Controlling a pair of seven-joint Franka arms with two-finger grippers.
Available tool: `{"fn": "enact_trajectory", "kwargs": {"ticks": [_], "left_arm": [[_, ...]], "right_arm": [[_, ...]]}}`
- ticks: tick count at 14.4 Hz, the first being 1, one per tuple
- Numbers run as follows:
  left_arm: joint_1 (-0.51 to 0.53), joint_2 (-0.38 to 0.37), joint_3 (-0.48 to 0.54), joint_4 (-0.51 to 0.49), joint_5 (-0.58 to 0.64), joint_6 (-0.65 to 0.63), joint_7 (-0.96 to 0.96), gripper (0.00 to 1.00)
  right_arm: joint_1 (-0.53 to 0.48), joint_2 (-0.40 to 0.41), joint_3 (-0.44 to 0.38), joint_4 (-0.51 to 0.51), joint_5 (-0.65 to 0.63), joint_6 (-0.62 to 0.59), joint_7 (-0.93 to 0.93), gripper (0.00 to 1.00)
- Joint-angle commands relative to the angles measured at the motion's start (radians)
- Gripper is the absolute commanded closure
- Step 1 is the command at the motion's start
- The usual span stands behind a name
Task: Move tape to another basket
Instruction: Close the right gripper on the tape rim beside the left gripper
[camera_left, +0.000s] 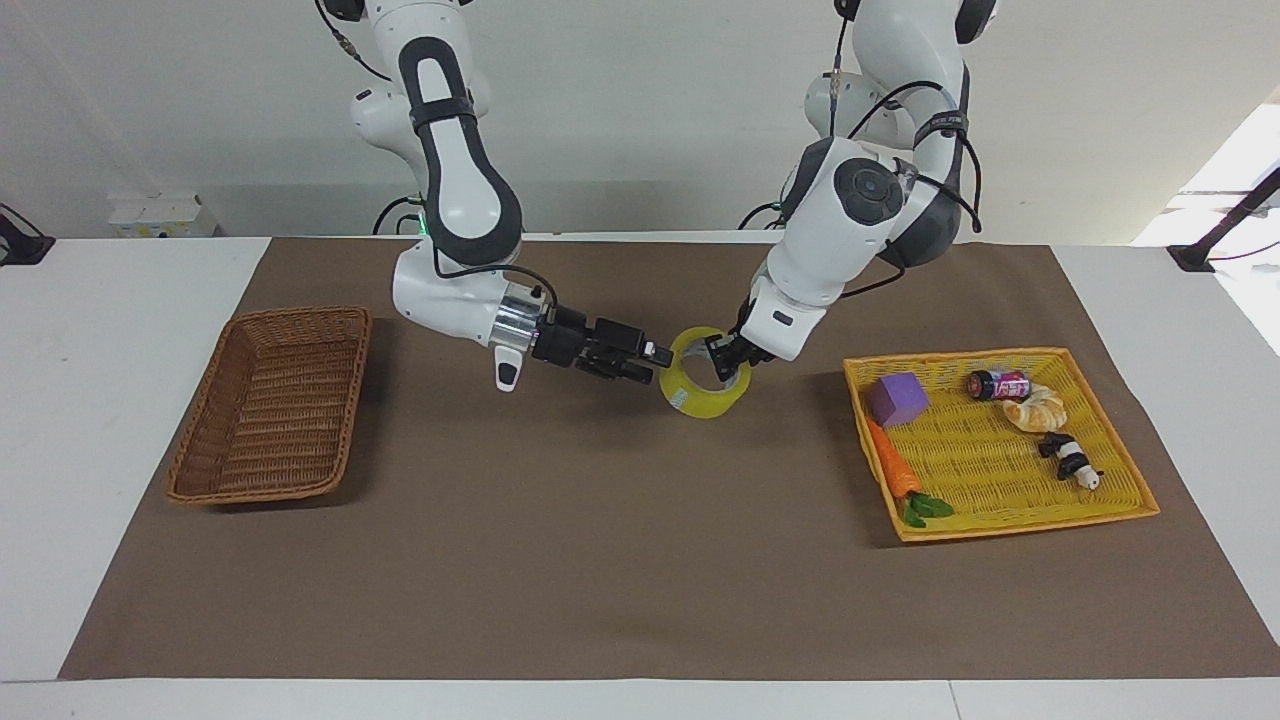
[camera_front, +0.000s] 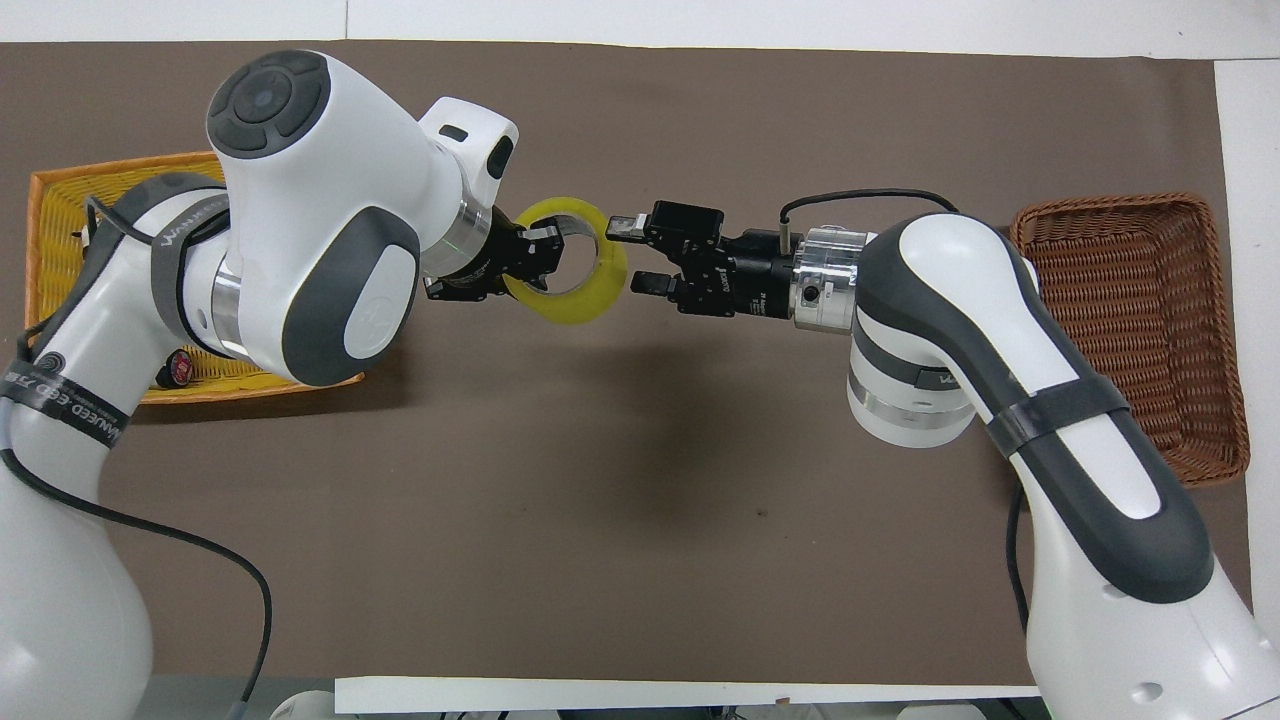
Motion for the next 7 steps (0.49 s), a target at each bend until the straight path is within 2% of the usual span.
{"fn": "enact_trajectory", "kwargs": {"ticks": [1, 5, 6, 7], "left_arm": [[-0.014, -0.037, 0.013, -0.039, -0.018, 0.022, 0.001, 1.00], [-0.017, -0.037, 0.013, -0.040, -0.018, 0.031, 0.000, 1.00], [-0.017, -0.037, 0.013, -0.039, -0.018, 0.029, 0.000, 1.00], [-0.017, -0.037, 0.013, -0.039, -0.018, 0.032, 0.000, 1.00]], "right_arm": [[0.001, -0.017, 0.003, -0.019, 0.025, 0.035, -0.039, 0.00], [0.064, -0.006, 0.003, -0.014, 0.020, 0.105, -0.050, 0.00], [0.063, -0.004, 0.003, -0.014, 0.016, 0.104, -0.051, 0.04], [0.057, -0.004, 0.003, -0.014, 0.012, 0.099, -0.062, 0.12]]}}
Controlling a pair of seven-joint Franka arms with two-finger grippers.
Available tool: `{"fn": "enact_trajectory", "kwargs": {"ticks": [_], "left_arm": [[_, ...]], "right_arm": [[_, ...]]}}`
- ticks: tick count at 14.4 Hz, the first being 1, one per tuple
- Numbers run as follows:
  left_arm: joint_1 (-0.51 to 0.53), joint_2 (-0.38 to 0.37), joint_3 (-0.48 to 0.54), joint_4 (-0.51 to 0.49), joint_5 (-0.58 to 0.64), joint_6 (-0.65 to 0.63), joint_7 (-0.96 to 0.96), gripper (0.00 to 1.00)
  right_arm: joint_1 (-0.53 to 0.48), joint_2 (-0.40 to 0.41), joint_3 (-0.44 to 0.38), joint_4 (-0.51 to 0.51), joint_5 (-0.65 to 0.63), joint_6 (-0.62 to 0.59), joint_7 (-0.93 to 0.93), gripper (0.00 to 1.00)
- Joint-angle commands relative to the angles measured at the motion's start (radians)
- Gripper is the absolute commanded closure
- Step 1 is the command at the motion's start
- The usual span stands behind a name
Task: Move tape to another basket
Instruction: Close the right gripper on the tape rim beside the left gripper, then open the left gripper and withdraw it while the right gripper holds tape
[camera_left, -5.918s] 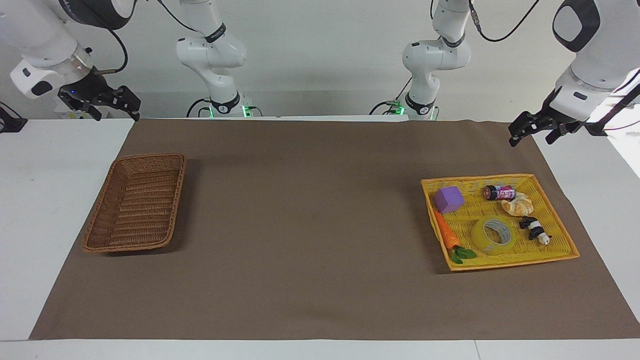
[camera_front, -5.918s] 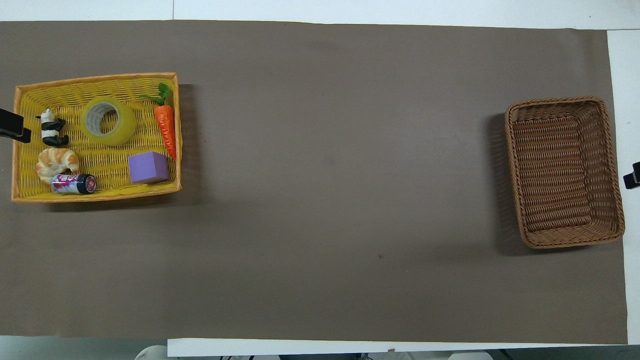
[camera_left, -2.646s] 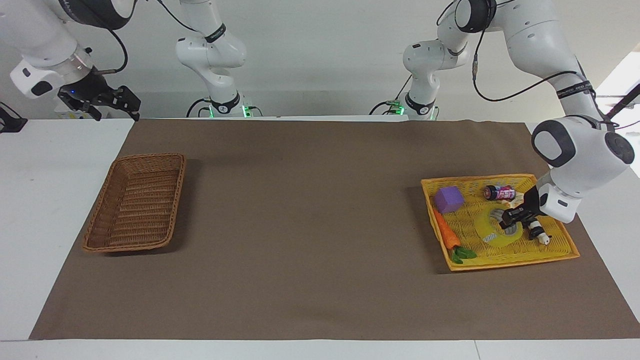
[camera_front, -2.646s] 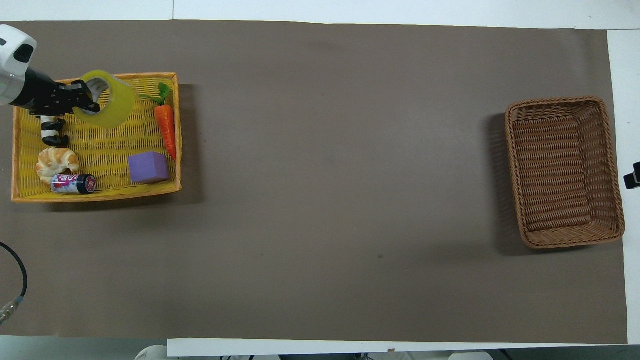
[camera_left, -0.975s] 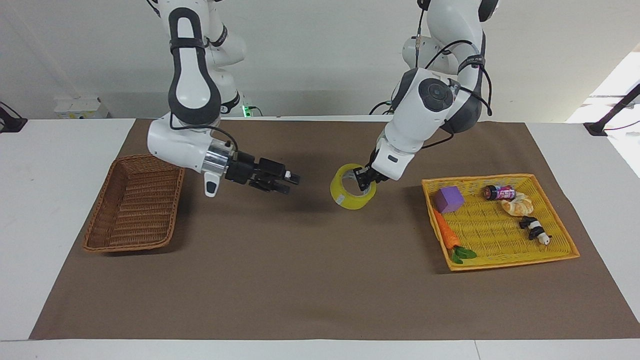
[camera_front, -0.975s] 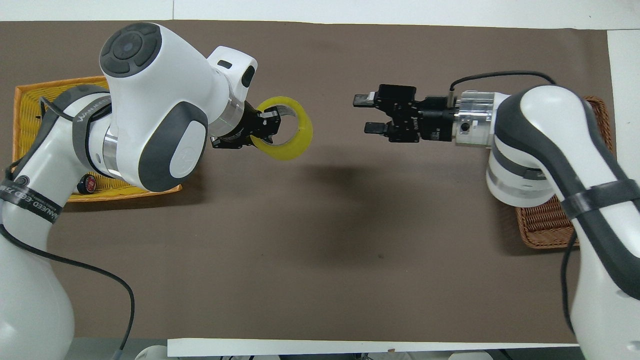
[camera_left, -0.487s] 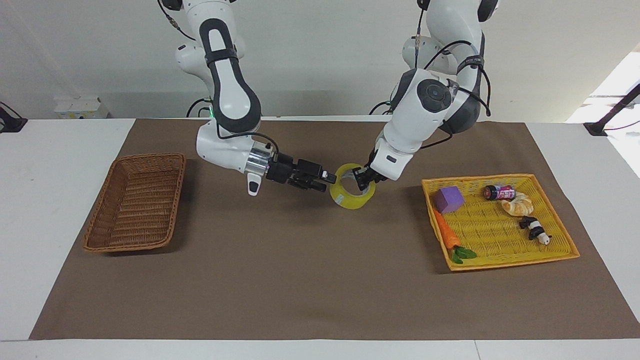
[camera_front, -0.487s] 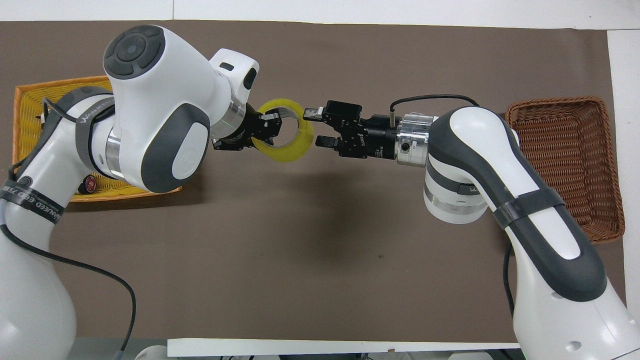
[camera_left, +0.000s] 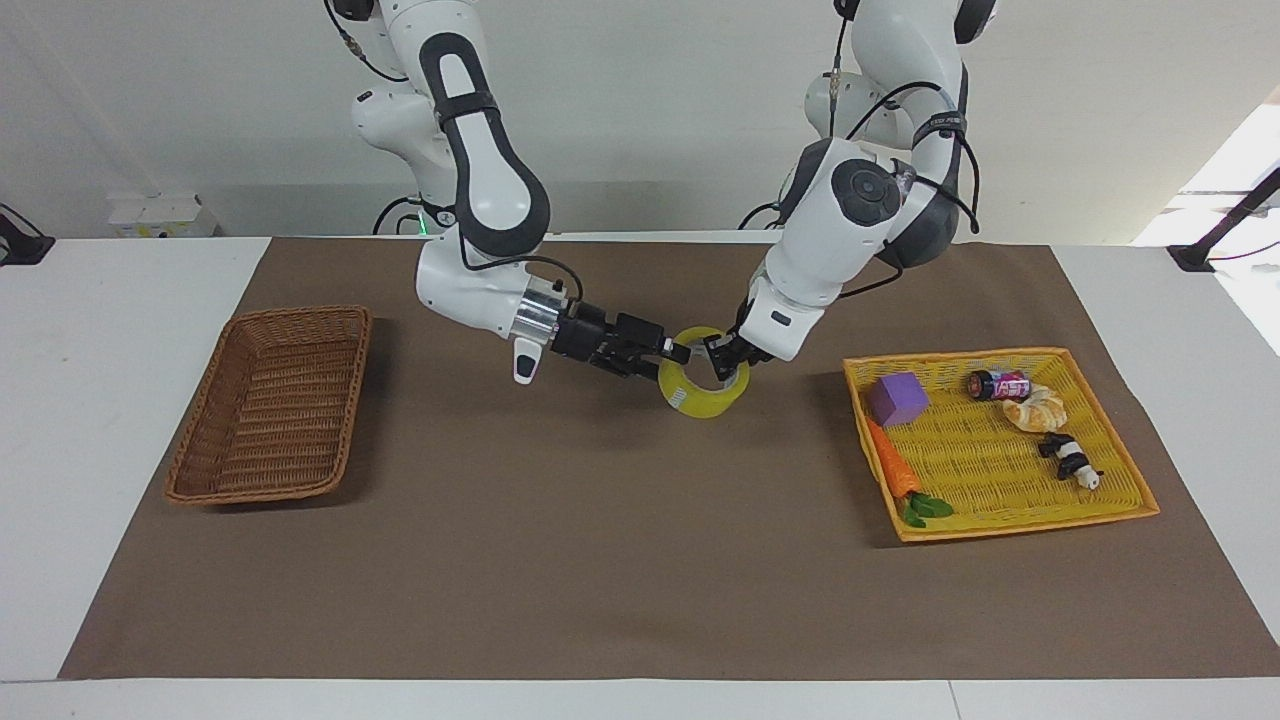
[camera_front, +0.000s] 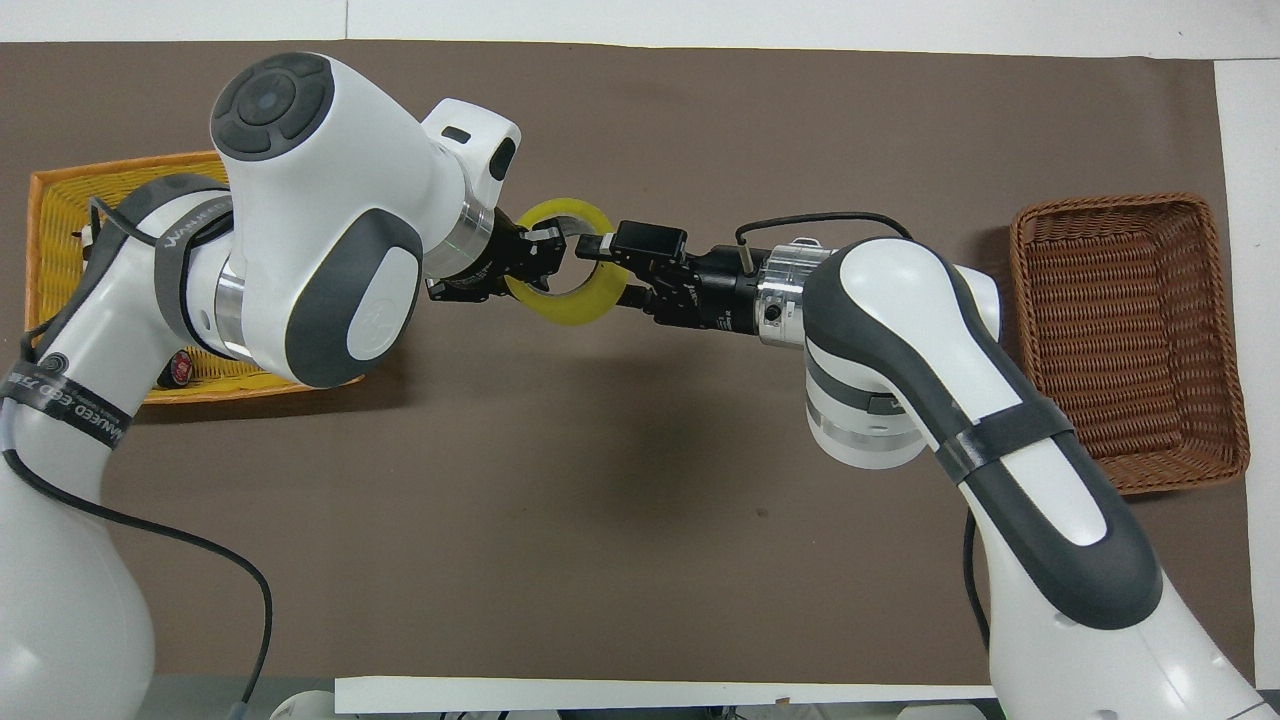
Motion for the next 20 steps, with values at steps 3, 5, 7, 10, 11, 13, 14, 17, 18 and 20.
{"fn": "enact_trajectory", "kwargs": {"ticks": [3, 5, 7, 10, 11, 13, 14, 17, 18, 20], "left_arm": [[-0.015, -0.037, 0.013, -0.038, -0.018, 0.025, 0.000, 1.00], [-0.015, -0.037, 0.013, -0.037, -0.018, 0.025, 0.000, 1.00], [-0.015, -0.037, 0.013, -0.037, -0.018, 0.024, -0.002, 1.00], [-0.016, -0.034, 0.011, -0.011, -0.018, 0.002, -0.009, 0.85], [-0.025, -0.027, 0.011, 0.029, -0.016, -0.022, -0.009, 0.75], [-0.016, -0.024, 0.014, 0.072, -0.009, -0.084, 0.001, 0.01], [-0.012, -0.036, 0.024, 0.074, -0.010, -0.096, 0.003, 0.00], [0.089, -0.104, 0.059, 0.117, -0.009, -0.189, 0.021, 0.00], [0.144, -0.125, 0.059, 0.138, -0.003, -0.243, 0.049, 0.01], [0.258, -0.148, 0.068, 0.161, -0.001, -0.323, 0.159, 0.00]], "right_arm": [[-0.019, -0.005, 0.003, -0.008, 0.006, -0.002, -0.045, 0.50], [-0.028, -0.005, 0.003, -0.009, 0.006, -0.008, -0.039, 0.74], [-0.031, -0.005, 0.003, -0.008, 0.006, -0.008, -0.034, 0.91], [-0.030, -0.005, 0.003, -0.008, 0.006, -0.008, -0.034, 1.00], [-0.031, -0.005, 0.003, -0.008, 0.006, -0.008, -0.034, 1.00], [-0.031, -0.005, 0.003, -0.008, 0.006, -0.010, -0.034, 1.00], [-0.033, -0.005, 0.003, -0.008, 0.006, -0.011, -0.034, 1.00], [-0.109, -0.005, 0.000, 0.002, -0.102, -0.072, -0.036, 1.00], [-0.175, -0.005, 0.000, 0.014, -0.174, -0.136, -0.038, 1.00], [-0.308, -0.005, -0.001, 0.026, -0.285, -0.279, -0.042, 1.00]]}}
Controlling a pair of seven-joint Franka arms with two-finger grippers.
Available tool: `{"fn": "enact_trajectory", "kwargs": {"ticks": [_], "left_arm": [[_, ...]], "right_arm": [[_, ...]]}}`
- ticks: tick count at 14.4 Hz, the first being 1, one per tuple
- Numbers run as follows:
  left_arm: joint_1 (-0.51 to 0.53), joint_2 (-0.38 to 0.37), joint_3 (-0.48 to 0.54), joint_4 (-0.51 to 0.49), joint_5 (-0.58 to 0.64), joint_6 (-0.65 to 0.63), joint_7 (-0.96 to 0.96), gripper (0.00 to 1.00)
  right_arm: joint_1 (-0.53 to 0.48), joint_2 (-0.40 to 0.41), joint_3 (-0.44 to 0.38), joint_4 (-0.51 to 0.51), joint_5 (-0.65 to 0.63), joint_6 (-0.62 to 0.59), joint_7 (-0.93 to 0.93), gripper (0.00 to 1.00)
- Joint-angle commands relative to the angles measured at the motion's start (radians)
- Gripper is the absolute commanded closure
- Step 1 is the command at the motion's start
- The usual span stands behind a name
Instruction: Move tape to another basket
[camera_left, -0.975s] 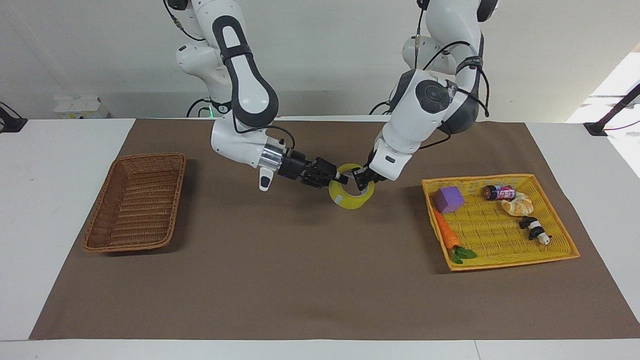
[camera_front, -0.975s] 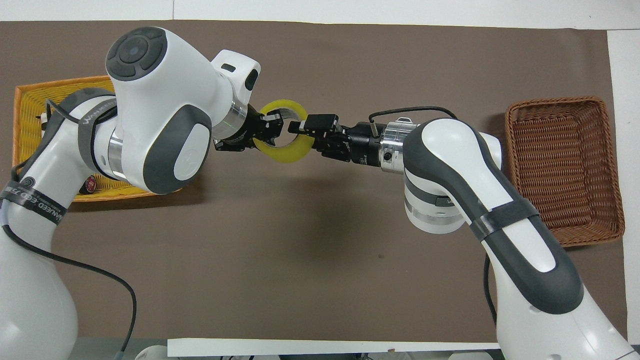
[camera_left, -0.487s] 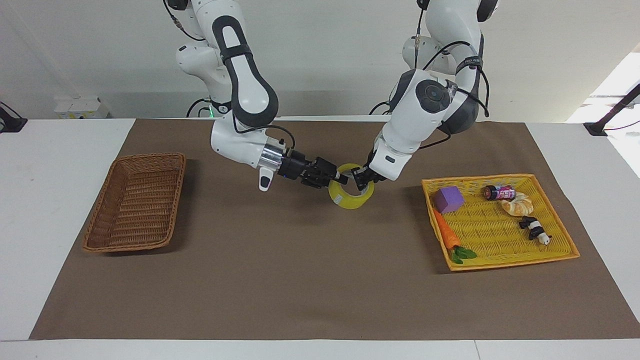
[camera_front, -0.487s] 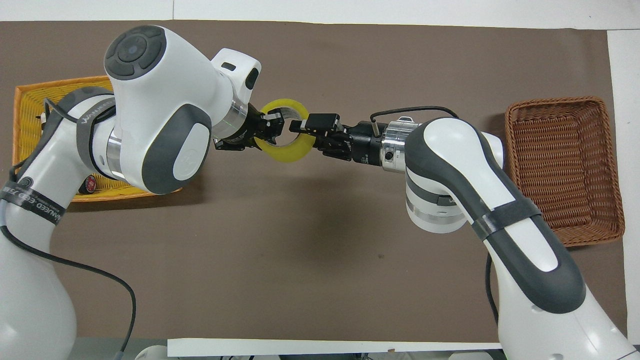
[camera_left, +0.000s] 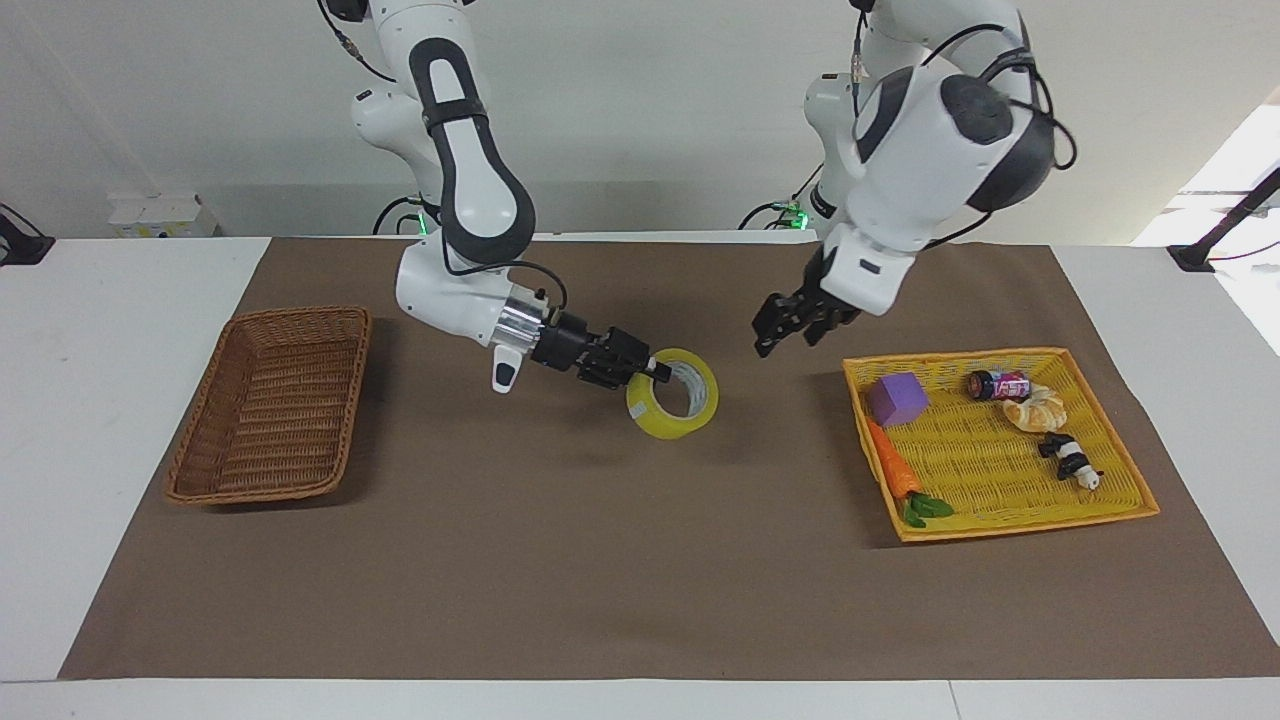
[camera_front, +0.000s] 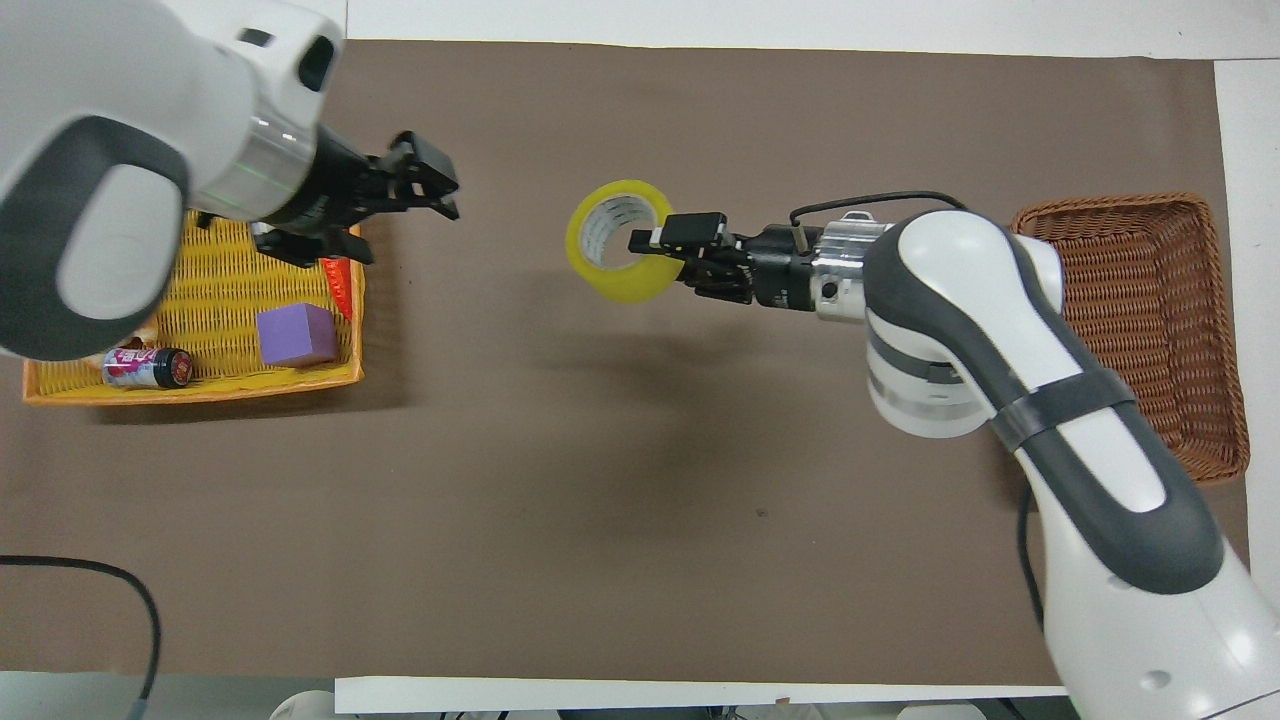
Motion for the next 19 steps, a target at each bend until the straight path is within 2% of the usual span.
{"fn": "enact_trajectory", "kwargs": {"ticks": [1, 4, 7, 8, 10, 11, 13, 16, 18, 19], "left_arm": [[0.172, -0.047, 0.005, 0.014, 0.001, -0.105, 0.174, 0.01], [0.378, -0.061, 0.008, -0.005, 0.004, -0.135, 0.443, 0.00], [0.496, -0.087, 0.008, -0.054, 0.049, -0.115, 0.519, 0.00], [0.502, -0.087, 0.008, -0.054, 0.088, -0.113, 0.516, 0.00], [0.501, -0.087, 0.006, -0.055, 0.175, -0.116, 0.519, 0.00], [0.496, -0.089, 0.005, -0.057, 0.183, -0.118, 0.517, 0.00], [0.486, -0.087, 0.005, -0.054, 0.189, -0.127, 0.520, 0.00], [0.467, -0.089, -0.012, -0.037, 0.254, -0.133, 0.526, 0.00], [0.421, -0.090, -0.014, -0.004, 0.284, -0.177, 0.526, 0.00], [0.435, -0.095, -0.029, 0.018, 0.280, -0.199, 0.529, 0.00]], "right_arm": [[-0.211, -0.009, 0.003, 0.040, -0.160, -0.206, -0.015, 1.00], [-0.439, -0.001, 0.003, 0.123, -0.371, -0.412, -0.059, 1.00], [-0.654, 0.033, 0.003, 0.214, -0.575, -0.560, -0.139, 1.00], [-0.723, 0.075, 0.005, 0.265, -0.663, -0.636, -0.171, 1.00], [-0.854, 0.227, 0.005, 0.416, -0.703, -0.777, -0.326, 1.00], [-0.880, 0.269, 0.006, 0.455, -0.746, -0.796, -0.378, 1.00], [-0.879, 0.272, 0.005, 0.444, -0.832, -0.770, -0.450, 1.00], [-0.876, 0.262, 0.005, 0.398, -0.874, -0.746, -0.485, 1.00], [-0.876, 0.243, 0.006, 0.338, -0.874, -0.703, -0.498, 1.00], [-0.874, 0.235, 0.005, 0.316, -0.874, -0.688, -0.514, 1.00]]}}
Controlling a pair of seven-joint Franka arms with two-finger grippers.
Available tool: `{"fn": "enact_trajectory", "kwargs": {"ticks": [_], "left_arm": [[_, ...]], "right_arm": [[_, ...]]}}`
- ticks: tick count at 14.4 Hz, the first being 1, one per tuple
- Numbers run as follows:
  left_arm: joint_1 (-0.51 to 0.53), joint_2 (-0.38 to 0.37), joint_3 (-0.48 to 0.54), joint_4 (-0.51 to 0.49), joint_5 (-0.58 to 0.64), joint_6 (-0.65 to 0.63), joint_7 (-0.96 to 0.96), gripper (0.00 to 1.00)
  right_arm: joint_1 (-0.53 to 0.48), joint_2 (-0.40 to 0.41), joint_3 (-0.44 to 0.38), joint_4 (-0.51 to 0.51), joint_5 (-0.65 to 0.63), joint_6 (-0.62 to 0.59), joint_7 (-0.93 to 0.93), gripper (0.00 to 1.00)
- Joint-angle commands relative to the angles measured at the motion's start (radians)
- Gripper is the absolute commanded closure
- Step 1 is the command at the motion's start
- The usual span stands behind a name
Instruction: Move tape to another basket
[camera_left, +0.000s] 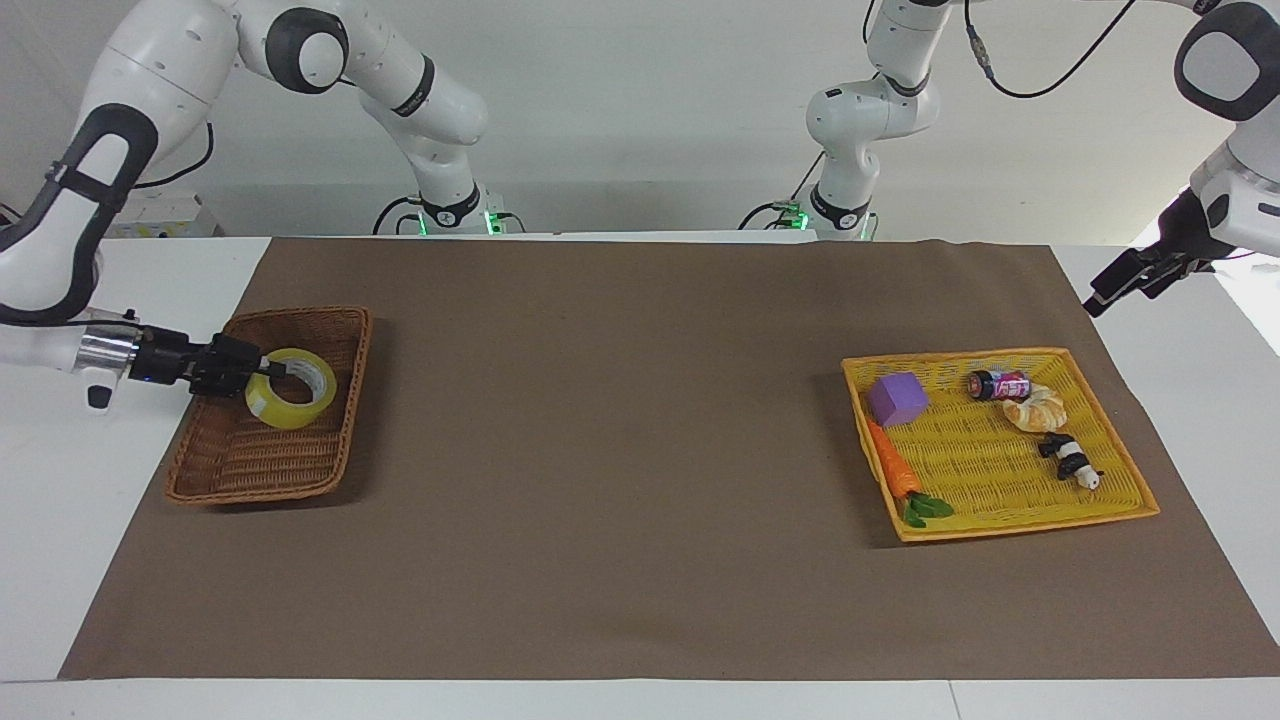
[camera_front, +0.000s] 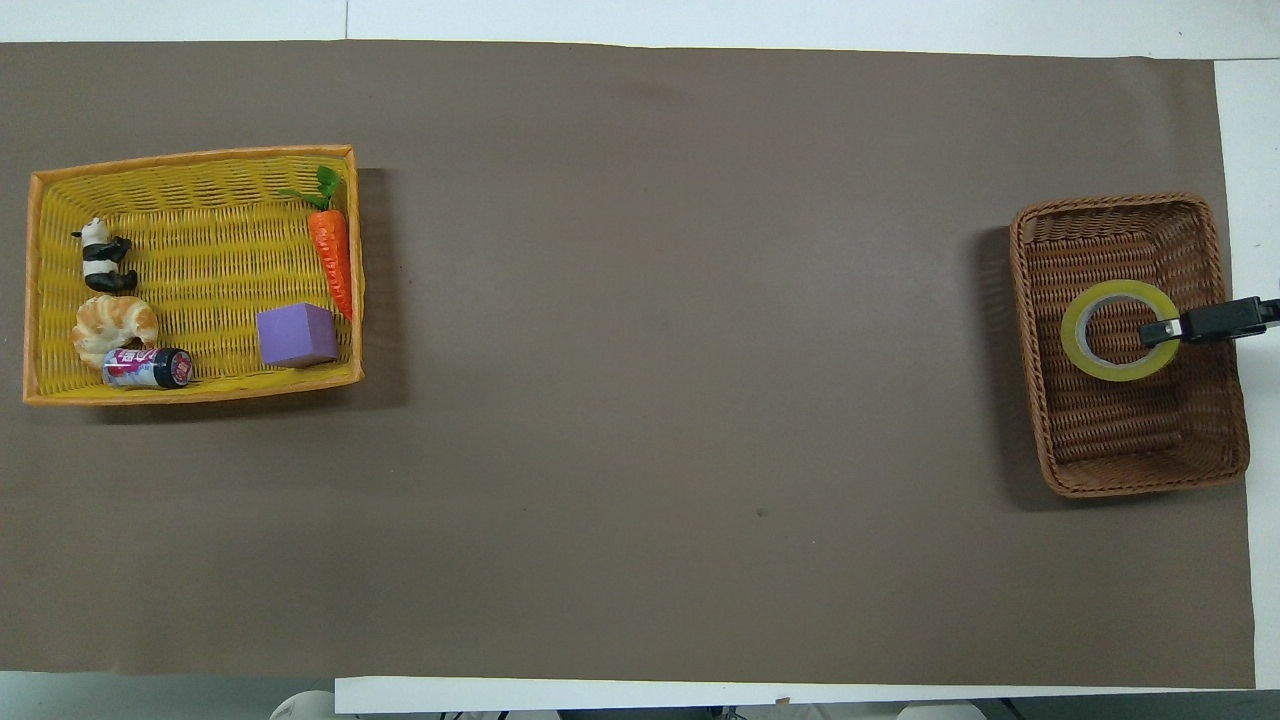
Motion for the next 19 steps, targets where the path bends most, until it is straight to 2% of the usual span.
{"fn": "enact_trajectory", "kwargs": {"ticks": [1, 2, 3, 4, 5, 9, 14, 16, 19], "left_arm": [[-0.003, -0.043, -0.050, 0.025, 0.035, -0.049, 0.009, 0.00], [0.011, -0.048, -0.074, 0.016, 0.030, -0.051, 0.011, 0.00], [0.011, -0.053, -0.084, 0.015, 0.029, -0.064, 0.012, 0.00], [0.008, -0.053, -0.096, 0.015, 0.032, -0.080, 0.012, 0.00], [0.003, -0.054, -0.104, 0.017, 0.030, -0.091, 0.012, 0.00], [0.000, -0.067, -0.108, 0.015, 0.030, -0.132, 0.058, 0.00], [0.040, -0.105, -0.150, 0.011, 0.015, -0.152, 0.061, 0.00], [0.048, -0.125, -0.150, -0.014, 0.016, -0.140, 0.061, 0.00], [0.043, -0.119, -0.148, -0.017, 0.018, -0.129, 0.061, 0.00]], "right_arm": [[-0.009, -0.045, 0.011, -0.069, -0.017, 0.040, -0.037, 1.00], [-0.009, -0.045, 0.011, -0.069, -0.017, 0.046, -0.038, 0.98], [-0.009, -0.043, 0.011, -0.067, -0.020, 0.053, -0.040, 0.85], [-0.009, -0.045, 0.011, -0.066, -0.032, 0.069, -0.046, 0.51], [-0.006, -0.045, 0.011, -0.066, -0.050, 0.087, -0.051, 0.01], [0.015, -0.063, 0.013, -0.046, -0.095, 0.141, -0.045, 0.00], [0.184, -0.250, 0.014, -0.043, -0.476, 0.288, 0.010, 0.00], [0.233, -0.317, 0.013, -0.044, -0.523, 0.276, 0.117, 0.00], [0.298, -0.405, 0.014, -0.043, -0.607, 0.228, 0.381, 0.00]]}}
